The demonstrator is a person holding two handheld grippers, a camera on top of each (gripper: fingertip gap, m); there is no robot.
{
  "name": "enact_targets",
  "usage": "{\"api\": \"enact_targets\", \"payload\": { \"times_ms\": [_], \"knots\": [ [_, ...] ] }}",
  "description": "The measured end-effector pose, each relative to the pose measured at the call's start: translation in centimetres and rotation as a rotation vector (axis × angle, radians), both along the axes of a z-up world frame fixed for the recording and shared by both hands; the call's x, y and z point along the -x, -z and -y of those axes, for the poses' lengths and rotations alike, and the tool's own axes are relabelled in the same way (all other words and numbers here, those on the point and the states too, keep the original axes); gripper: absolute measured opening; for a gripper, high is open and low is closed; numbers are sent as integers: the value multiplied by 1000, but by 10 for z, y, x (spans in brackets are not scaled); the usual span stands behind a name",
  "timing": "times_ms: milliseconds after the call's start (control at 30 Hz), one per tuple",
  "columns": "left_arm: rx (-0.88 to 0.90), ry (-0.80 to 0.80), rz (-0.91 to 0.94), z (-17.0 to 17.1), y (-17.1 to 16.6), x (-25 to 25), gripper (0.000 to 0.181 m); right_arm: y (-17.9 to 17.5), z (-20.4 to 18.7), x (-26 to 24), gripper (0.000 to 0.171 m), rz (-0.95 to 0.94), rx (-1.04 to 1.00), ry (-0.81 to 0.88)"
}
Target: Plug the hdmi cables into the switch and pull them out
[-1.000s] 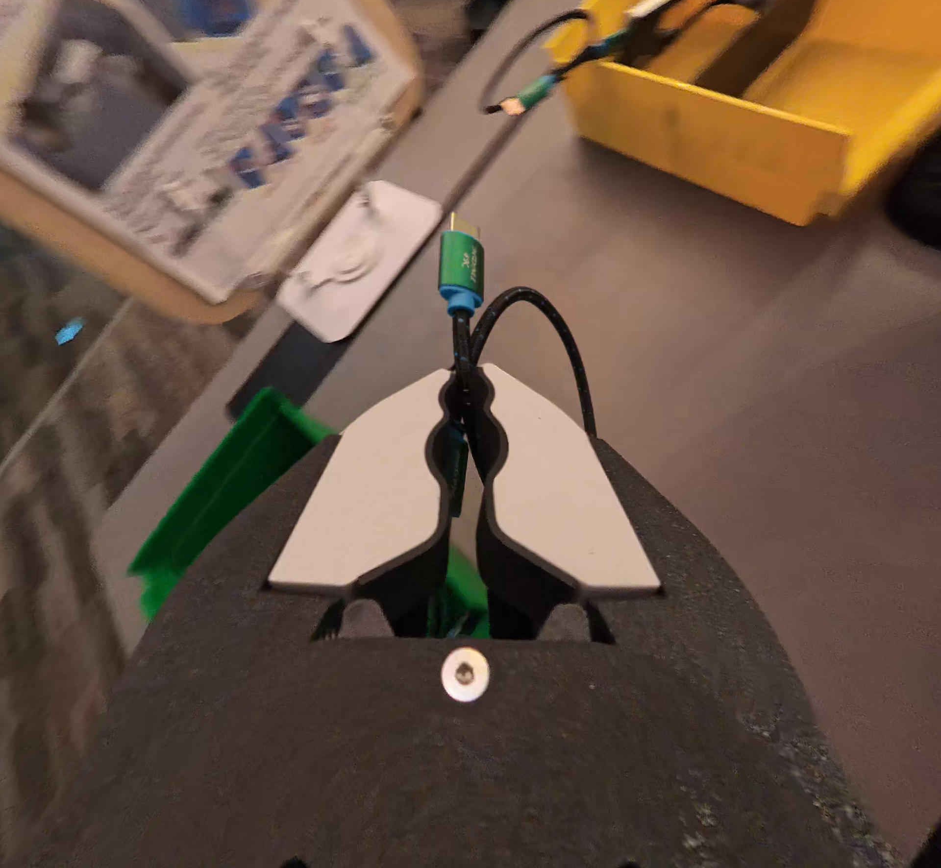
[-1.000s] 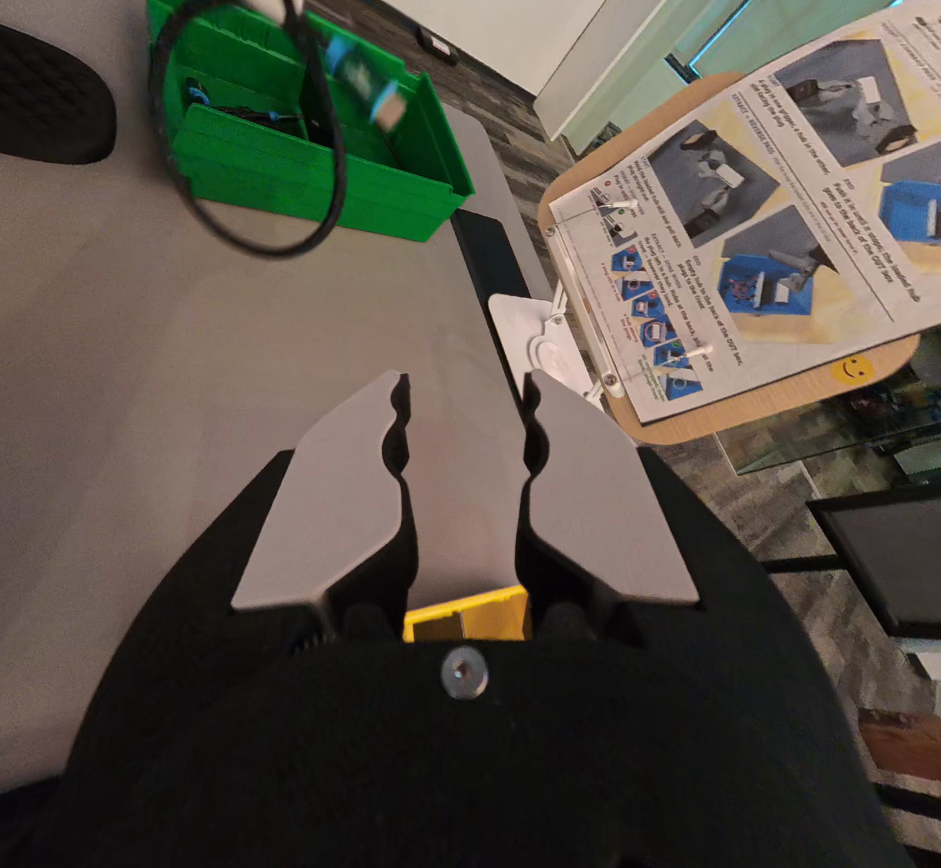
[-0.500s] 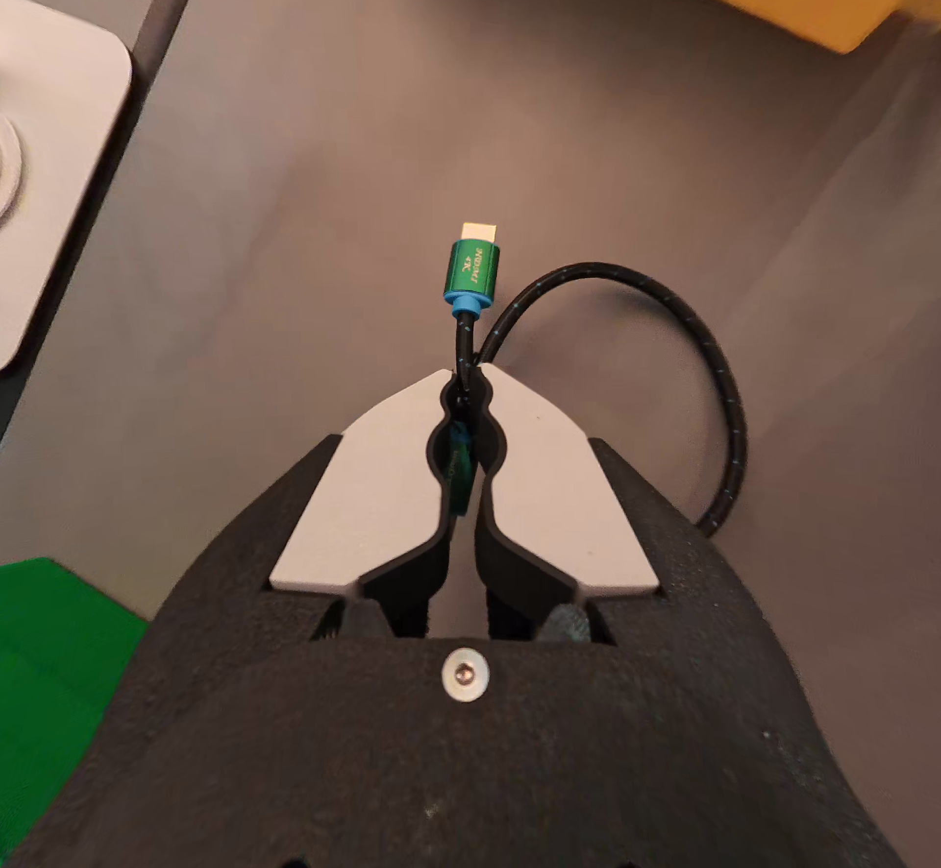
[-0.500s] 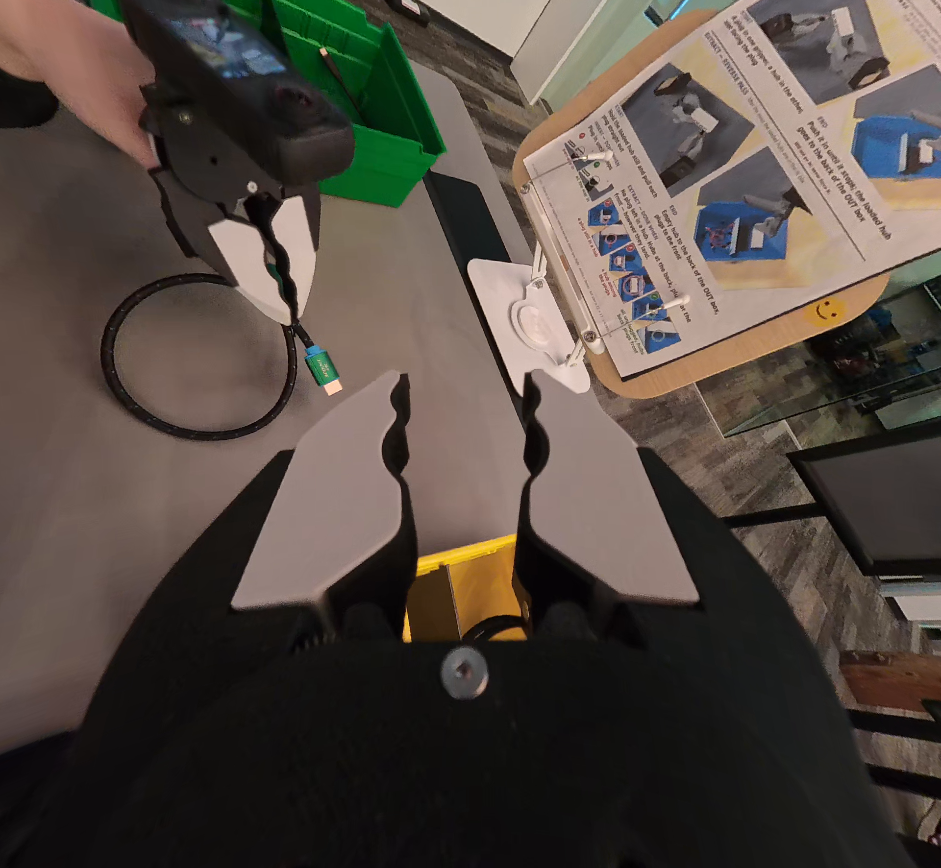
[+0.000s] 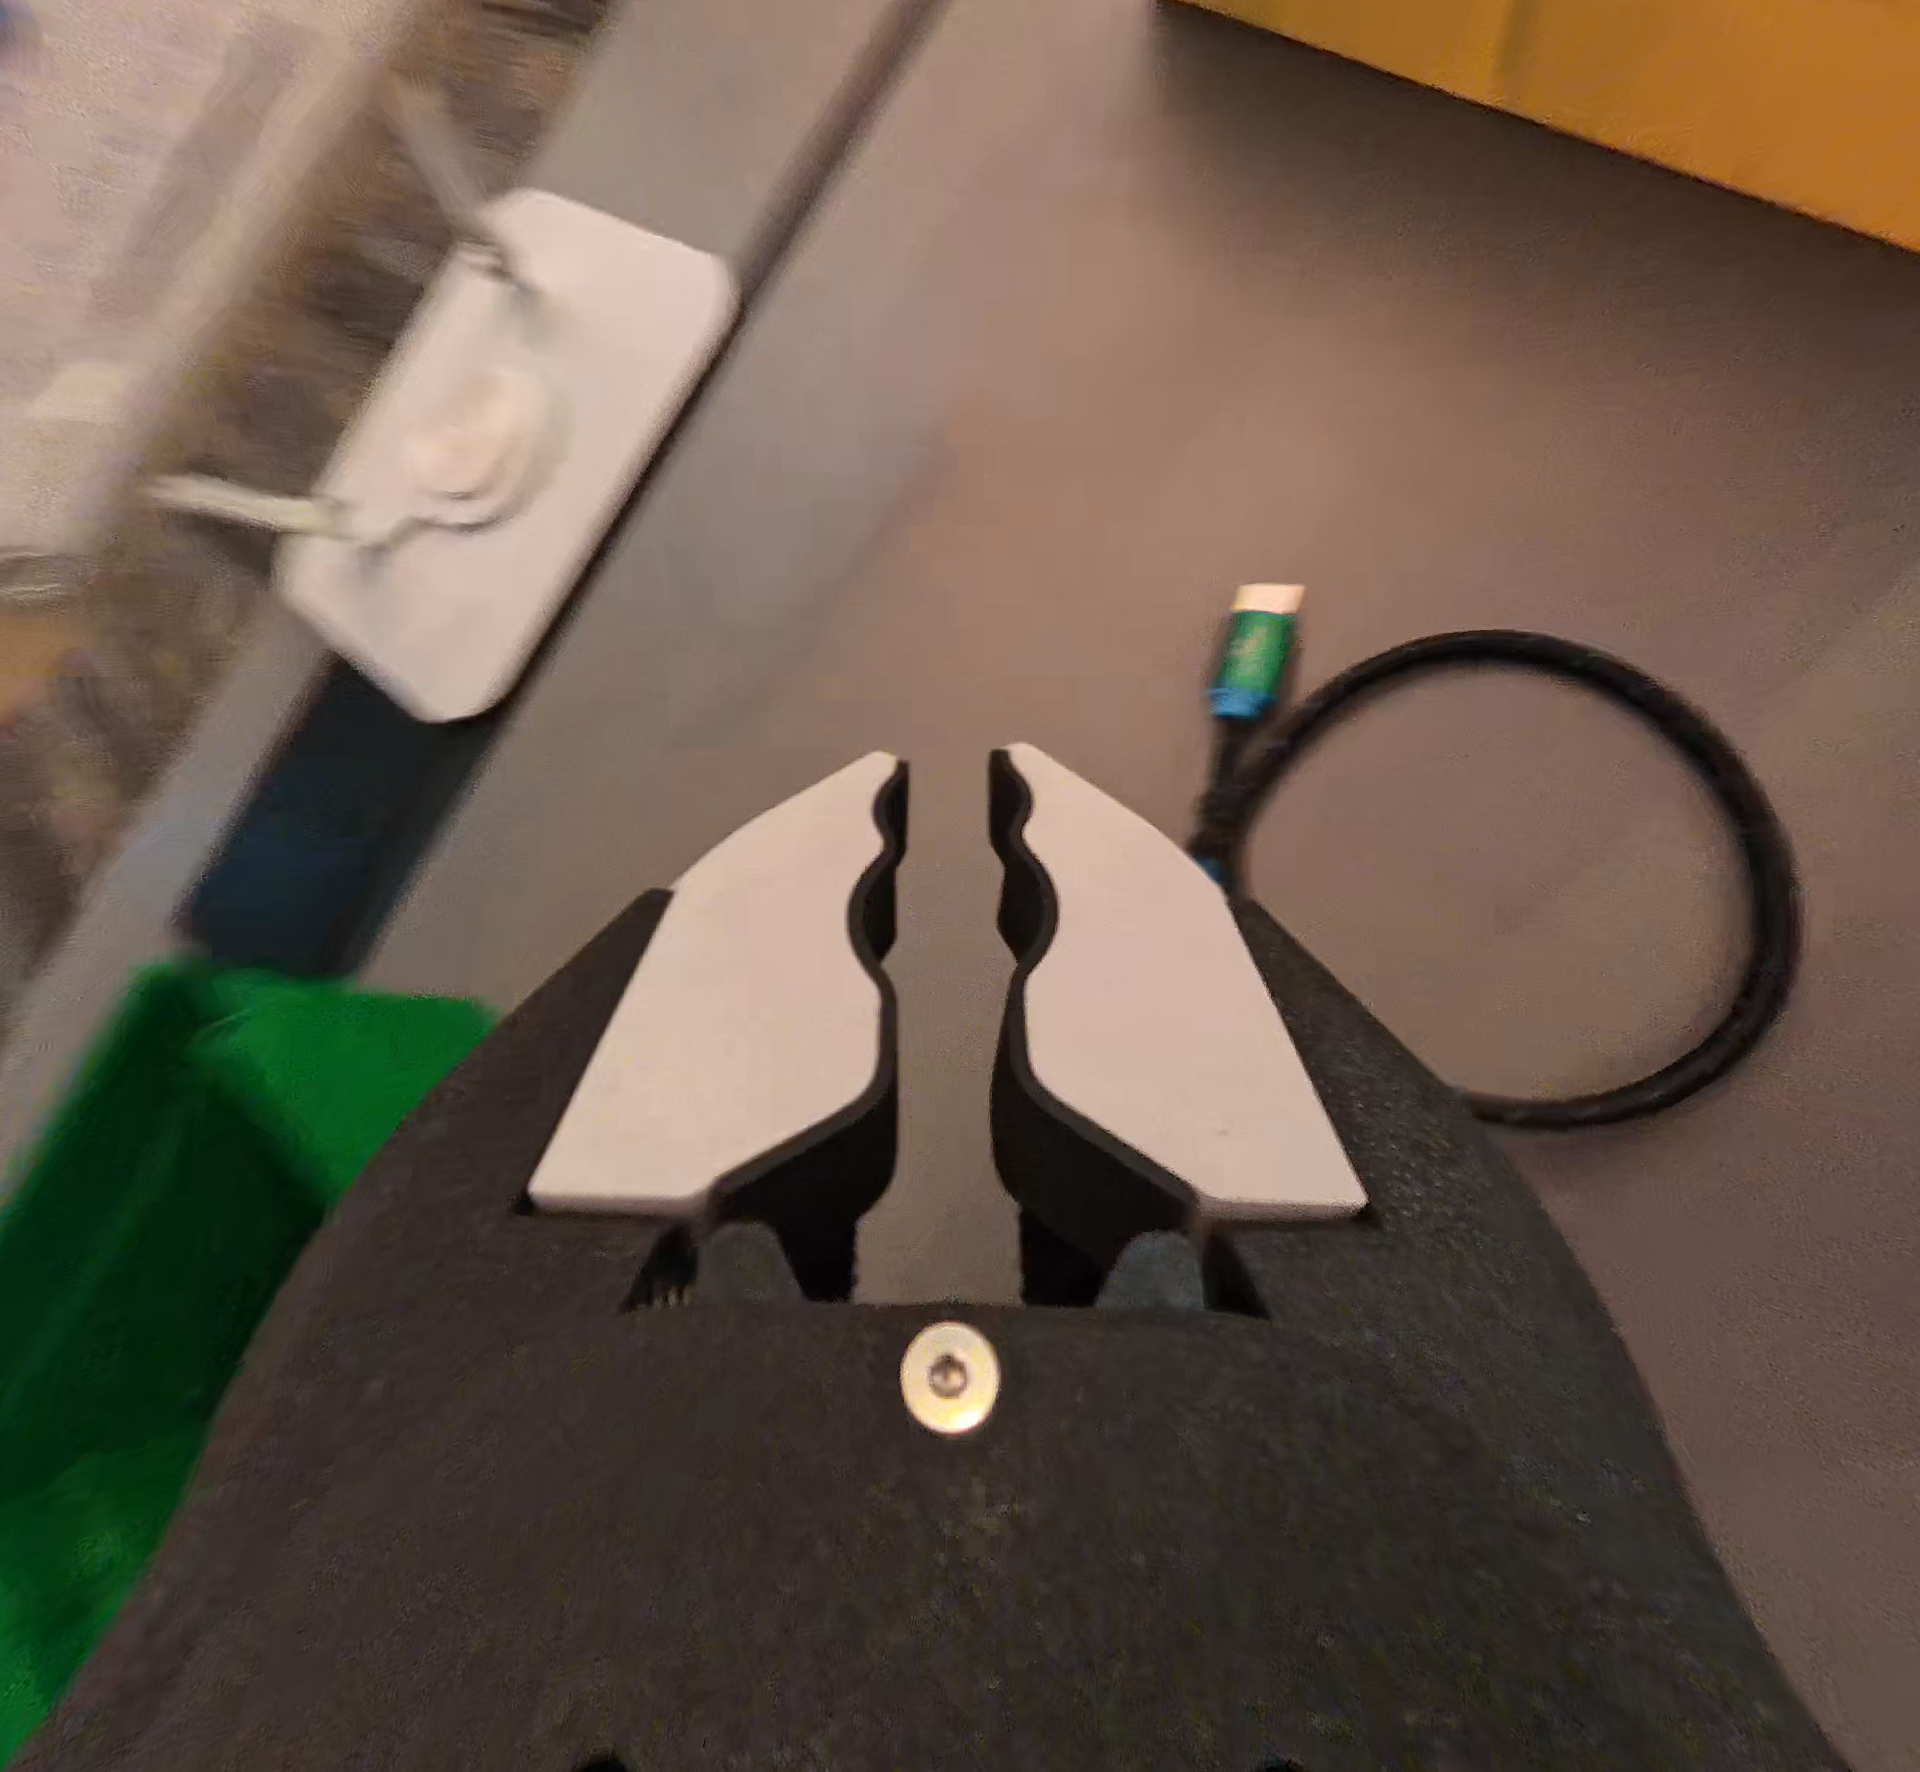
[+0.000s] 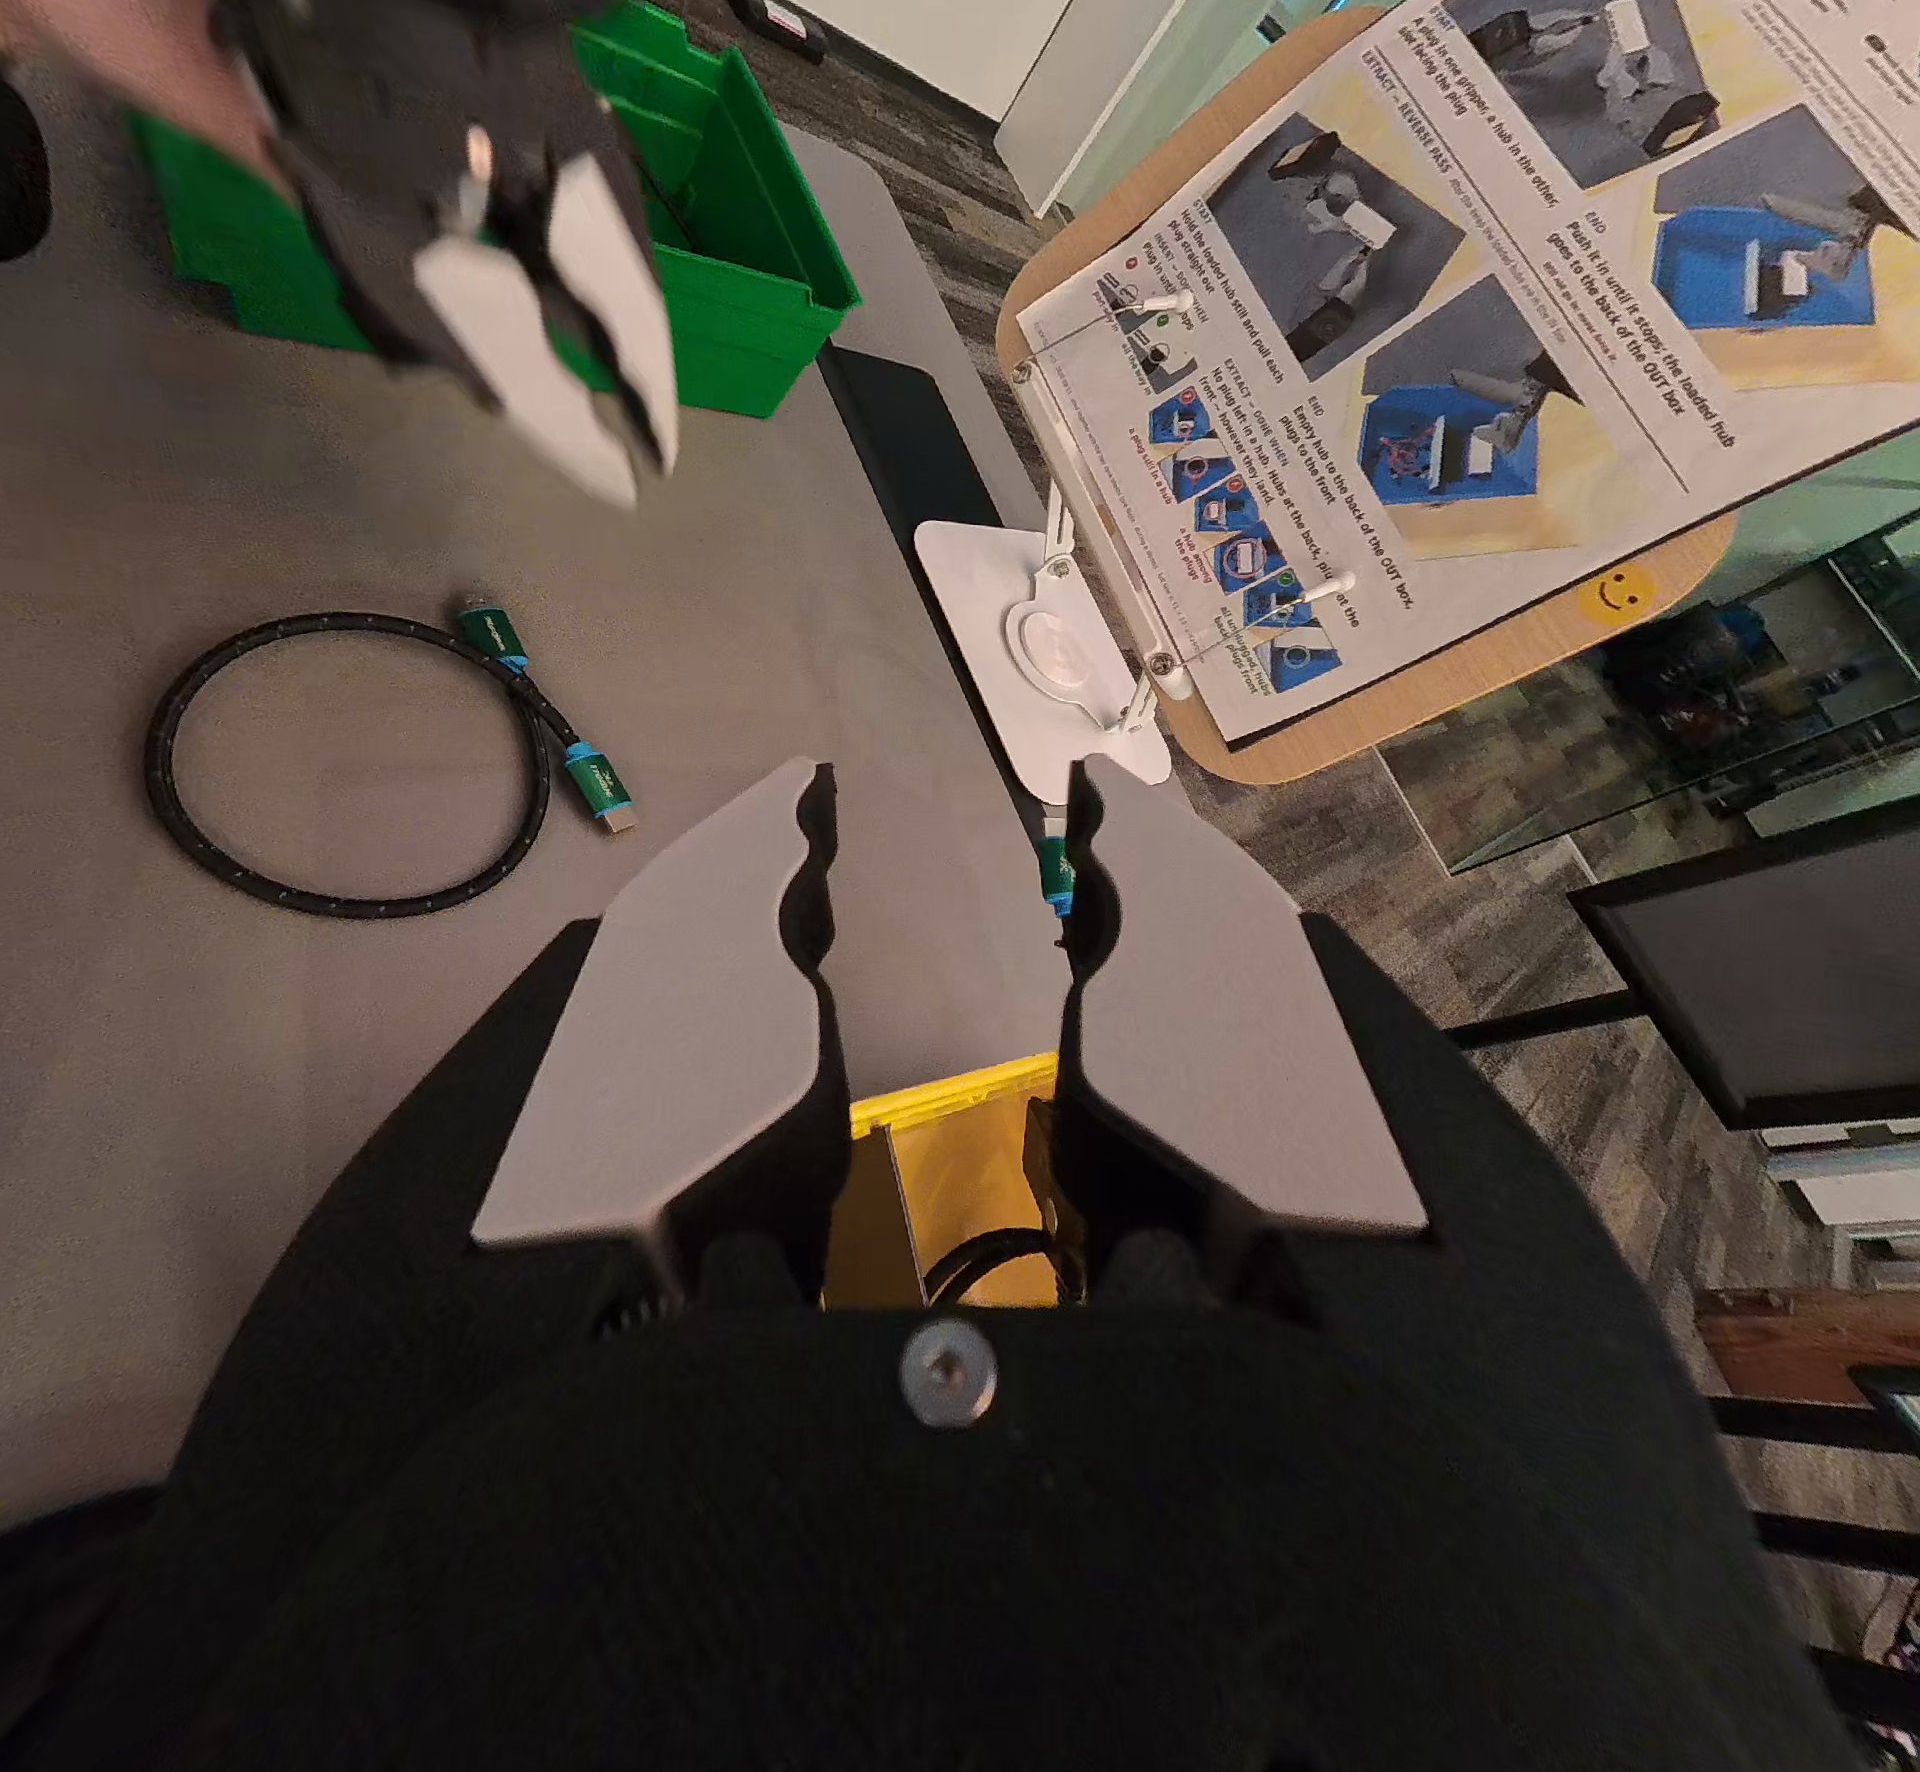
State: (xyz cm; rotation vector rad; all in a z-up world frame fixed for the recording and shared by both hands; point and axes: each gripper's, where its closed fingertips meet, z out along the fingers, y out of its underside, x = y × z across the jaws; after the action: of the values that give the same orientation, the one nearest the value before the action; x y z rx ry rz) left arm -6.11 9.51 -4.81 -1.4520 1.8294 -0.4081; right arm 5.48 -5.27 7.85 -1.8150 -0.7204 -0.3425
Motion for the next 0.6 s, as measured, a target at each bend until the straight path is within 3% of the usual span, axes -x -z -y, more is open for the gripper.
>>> {"api": "enact_targets", "payload": {
  "times_ms": [67, 133, 300, 400, 533, 600],
  "knots": [
    [-27, -66, 34, -34, -38, 31, 24, -1, 2, -1, 42, -6, -6, 0],
    [37, -75, -26, -64, -51, 69, 30, -3, 4, -4, 42, -14, -12, 3],
    [19, -86, -351, -172, -24, 123, 43, -4, 5, -11, 42, -36, -19, 15],
    [188, -6, -473, -183, 13, 125, 56, -1, 5, -14, 42, -24, -7, 36],
    [183, 59, -587, -198, 56, 121, 59, 2, 3, -17, 42, -24, 9, 52],
    [303, 74, -576, -194, 60, 111, 56, 4, 2, -18, 42, -28, 15, 56]
  ]
}}
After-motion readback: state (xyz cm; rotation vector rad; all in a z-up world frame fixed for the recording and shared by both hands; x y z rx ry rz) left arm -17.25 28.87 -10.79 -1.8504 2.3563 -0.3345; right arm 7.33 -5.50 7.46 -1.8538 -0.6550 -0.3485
